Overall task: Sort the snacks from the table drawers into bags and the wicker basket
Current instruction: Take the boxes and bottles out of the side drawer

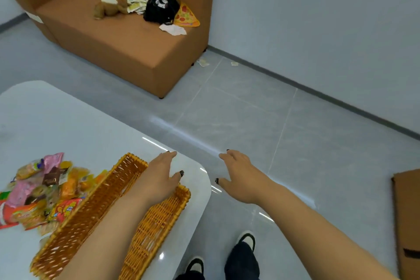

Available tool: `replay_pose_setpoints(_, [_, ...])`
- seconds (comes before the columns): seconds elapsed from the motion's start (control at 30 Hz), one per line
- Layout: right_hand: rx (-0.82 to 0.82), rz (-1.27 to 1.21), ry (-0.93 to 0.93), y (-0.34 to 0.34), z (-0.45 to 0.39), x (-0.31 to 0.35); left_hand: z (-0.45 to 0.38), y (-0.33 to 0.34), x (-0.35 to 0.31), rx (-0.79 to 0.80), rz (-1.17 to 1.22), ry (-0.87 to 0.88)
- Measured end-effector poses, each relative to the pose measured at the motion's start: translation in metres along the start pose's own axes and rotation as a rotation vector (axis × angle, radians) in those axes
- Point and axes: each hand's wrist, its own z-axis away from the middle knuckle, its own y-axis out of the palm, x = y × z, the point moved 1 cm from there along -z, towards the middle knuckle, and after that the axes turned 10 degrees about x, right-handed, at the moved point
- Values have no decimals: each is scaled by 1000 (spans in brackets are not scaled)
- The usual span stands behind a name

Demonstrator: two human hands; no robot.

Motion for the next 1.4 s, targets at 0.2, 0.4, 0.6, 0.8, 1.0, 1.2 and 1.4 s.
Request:
replay_pose_setpoints(0.2, [49,120,-56,-102,-73,-54,-95,-26,-39,-119,167,-53])
replay_pose_setpoints(0.4, [185,301,-156,-191,-178,-63,-173,-57,-48,-224,362,-186])
replay_pose_setpoints(0.6, [344,419,-306,-225,-288,-17,-230,-94,-4,-327,471,-362])
replay_pose_setpoints(0.8, [428,446,-434,-218,-430,26,-299,-117,62,-510,589,-454])
replay_pose_setpoints(1.0, [615,501,-517,-149,-563,53,-358,-99,163,-749,577,-616])
replay_pose_setpoints(1.2, [714,624,-667,-56,-681,74,-401,-60,275,-813,365,-822])
replay_pose_setpoints(1.4, [718,767,-864,18,-750,121,-435,-26,320,-819,302,-901])
